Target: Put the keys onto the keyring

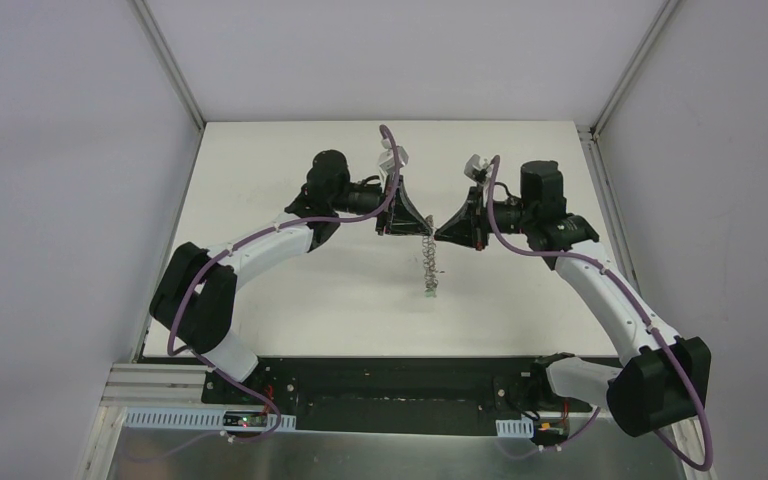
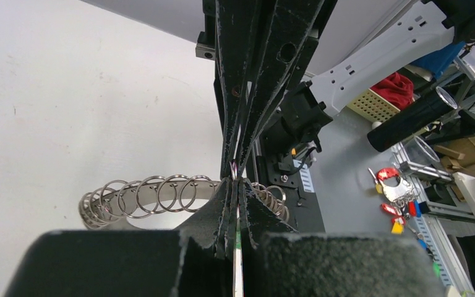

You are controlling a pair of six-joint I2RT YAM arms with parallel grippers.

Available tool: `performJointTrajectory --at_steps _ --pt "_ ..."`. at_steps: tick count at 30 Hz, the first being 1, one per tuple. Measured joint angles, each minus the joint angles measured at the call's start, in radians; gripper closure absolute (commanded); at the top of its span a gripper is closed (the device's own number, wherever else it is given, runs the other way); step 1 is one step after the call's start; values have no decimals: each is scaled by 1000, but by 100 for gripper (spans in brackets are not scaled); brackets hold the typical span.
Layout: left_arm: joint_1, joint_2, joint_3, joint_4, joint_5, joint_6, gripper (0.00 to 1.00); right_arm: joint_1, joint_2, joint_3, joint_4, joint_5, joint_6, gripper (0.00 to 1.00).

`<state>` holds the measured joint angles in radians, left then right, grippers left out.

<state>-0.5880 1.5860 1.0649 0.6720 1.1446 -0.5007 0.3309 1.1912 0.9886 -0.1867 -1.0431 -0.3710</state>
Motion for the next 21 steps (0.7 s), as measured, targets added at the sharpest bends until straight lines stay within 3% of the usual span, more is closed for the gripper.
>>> performJointTrajectory --at_steps 7,21 --pt "0 0 27 -142 -1 101 80 45 0 36 -111 92 -84 100" --pt "-1 -5 124 -504 -3 434 67 118 66 141 -269 225 -146 100"
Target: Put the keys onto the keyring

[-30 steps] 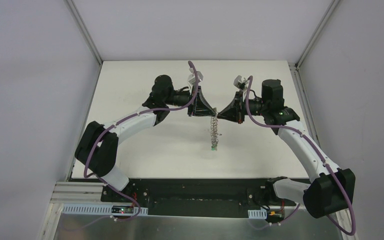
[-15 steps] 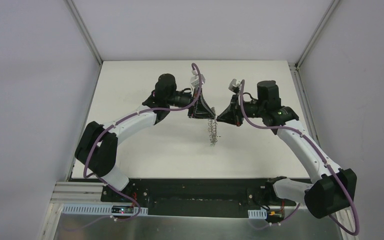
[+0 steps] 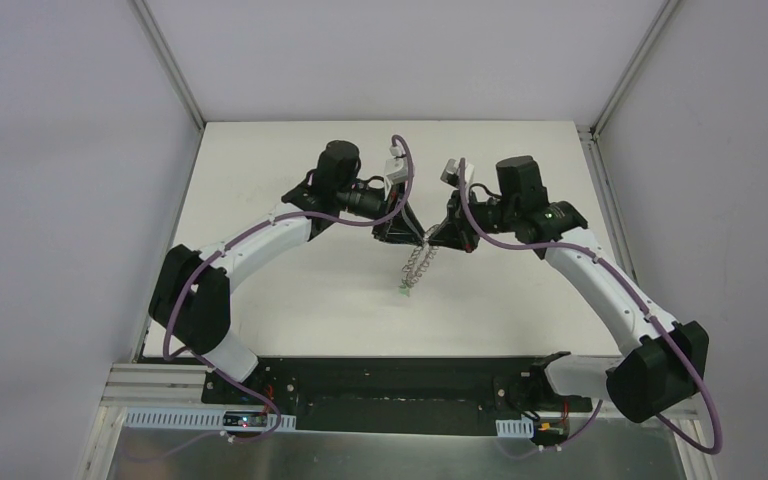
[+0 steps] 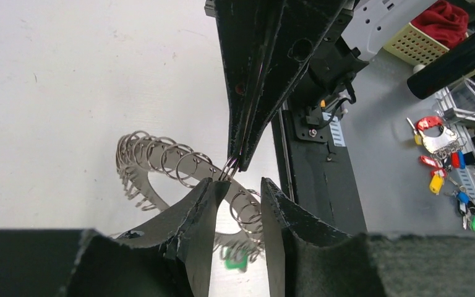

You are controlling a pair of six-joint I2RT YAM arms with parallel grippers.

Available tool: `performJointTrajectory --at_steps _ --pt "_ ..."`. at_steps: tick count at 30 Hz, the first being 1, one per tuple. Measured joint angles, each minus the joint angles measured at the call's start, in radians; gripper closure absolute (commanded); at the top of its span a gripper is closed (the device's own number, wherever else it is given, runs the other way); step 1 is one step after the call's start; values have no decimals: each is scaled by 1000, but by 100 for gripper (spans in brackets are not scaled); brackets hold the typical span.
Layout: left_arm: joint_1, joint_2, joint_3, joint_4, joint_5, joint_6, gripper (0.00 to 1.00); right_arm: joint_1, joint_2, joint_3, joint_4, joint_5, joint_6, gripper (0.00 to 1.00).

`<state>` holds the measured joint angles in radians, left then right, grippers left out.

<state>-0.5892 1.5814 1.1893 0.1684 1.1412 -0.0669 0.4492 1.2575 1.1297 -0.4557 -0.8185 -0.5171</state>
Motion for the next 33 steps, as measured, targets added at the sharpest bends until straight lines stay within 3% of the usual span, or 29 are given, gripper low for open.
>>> performJointTrajectory --at_steps 14,25,28,33 --pt "0 -47 33 -355 -10 375 66 7 6 0 -16 -3 -12 100" --pt "-16 -49 63 -375 -45 409 67 7 13 0 -30 -81 -29 100" --pt "-34 -40 80 -375 -50 406 70 7 25 0 -30 -93 -29 100" --pt "-40 -30 93 -377 -50 399 86 7 32 -3 -28 -106 -26 100"
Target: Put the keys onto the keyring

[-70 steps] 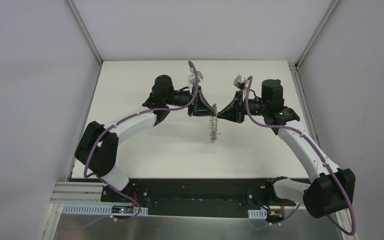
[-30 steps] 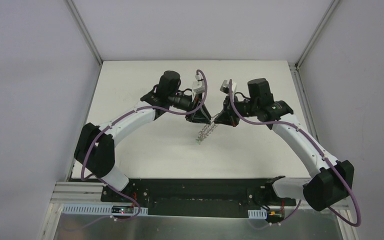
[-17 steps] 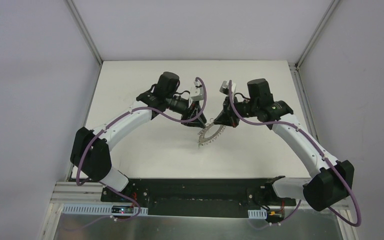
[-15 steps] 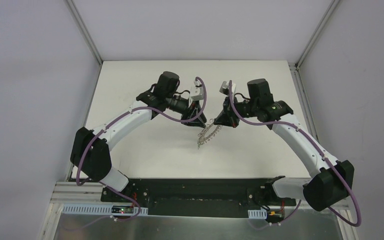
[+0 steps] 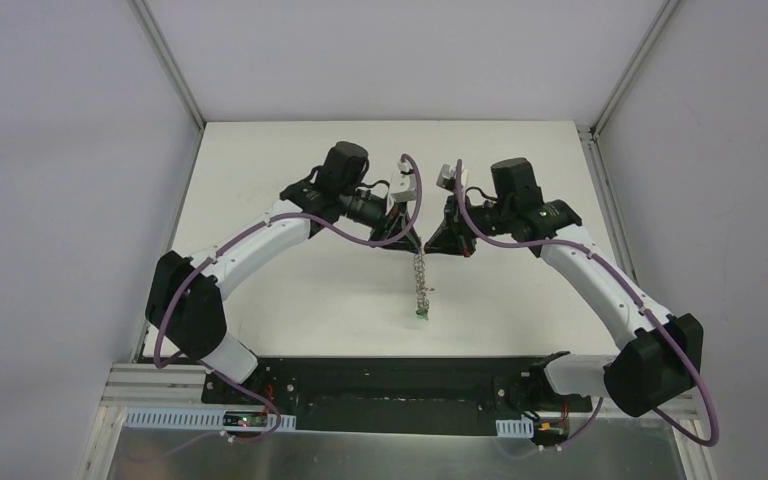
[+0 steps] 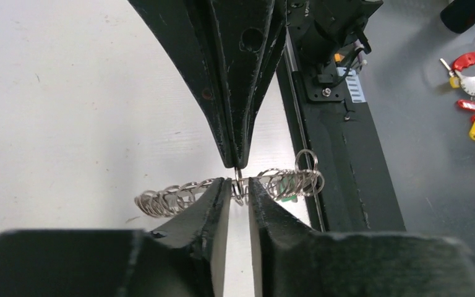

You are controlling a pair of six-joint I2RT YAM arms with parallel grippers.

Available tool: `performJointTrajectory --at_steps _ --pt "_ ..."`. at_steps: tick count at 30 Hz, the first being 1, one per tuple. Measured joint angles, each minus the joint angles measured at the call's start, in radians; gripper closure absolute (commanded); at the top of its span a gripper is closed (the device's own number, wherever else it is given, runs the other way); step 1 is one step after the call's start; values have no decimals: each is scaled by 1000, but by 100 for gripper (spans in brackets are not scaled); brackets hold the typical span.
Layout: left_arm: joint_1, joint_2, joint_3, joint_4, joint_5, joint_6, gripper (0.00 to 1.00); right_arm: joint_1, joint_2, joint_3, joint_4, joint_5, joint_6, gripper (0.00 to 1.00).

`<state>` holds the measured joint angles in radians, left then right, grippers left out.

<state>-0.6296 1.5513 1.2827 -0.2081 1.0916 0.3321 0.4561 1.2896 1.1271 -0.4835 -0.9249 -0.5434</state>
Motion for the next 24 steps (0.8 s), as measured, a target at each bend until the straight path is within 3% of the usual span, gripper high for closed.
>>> performJointTrajectory --at_steps 4,12,24 --pt "0 1 0 0 0 0 100 0 0 -12 14 -1 10 100" --pt "0 5 0 0 -16 -13 100 0 0 -26 36 -3 31 100" --pt "-6 20 -42 100 -77 -210 100 -13 -35 -104 128 27 67 100"
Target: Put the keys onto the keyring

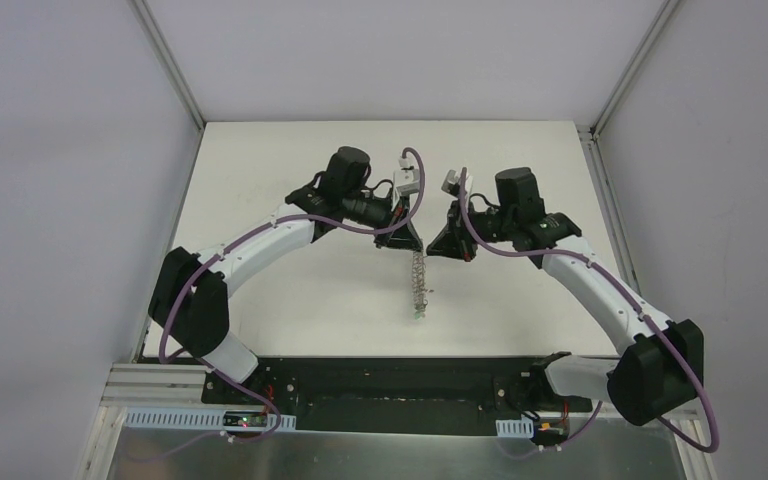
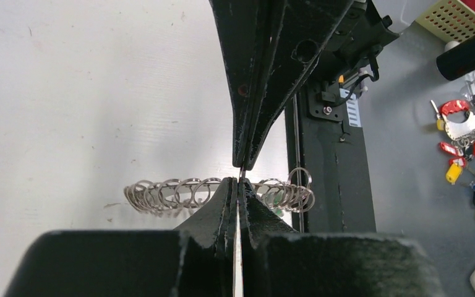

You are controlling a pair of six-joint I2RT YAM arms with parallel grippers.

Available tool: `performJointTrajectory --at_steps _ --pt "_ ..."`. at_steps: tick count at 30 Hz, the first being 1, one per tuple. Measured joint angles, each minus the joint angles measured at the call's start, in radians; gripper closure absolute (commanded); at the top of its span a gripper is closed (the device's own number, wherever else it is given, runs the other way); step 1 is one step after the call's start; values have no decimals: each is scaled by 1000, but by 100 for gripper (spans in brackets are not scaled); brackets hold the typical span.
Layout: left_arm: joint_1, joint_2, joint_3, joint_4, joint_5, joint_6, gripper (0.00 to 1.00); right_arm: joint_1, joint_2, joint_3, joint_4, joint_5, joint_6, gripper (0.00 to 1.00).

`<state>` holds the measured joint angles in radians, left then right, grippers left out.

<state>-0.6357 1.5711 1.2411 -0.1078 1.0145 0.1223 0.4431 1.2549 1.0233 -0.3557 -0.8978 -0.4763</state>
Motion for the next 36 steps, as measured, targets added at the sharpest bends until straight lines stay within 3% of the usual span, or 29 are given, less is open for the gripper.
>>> performJointTrajectory --at_steps 16,22,29,36 --pt "0 0 -63 132 3 -108 100 -8 -19 -66 105 -16 50 87" --pt "0 0 -63 149 7 -126 100 -10 -19 -66 118 -24 57 100" --pt "0 0 -63 148 17 -129 100 -13 -19 -66 114 -24 48 100" --pt "0 -3 -54 78 34 -23 75 -12 -19 -66 103 -47 30 100"
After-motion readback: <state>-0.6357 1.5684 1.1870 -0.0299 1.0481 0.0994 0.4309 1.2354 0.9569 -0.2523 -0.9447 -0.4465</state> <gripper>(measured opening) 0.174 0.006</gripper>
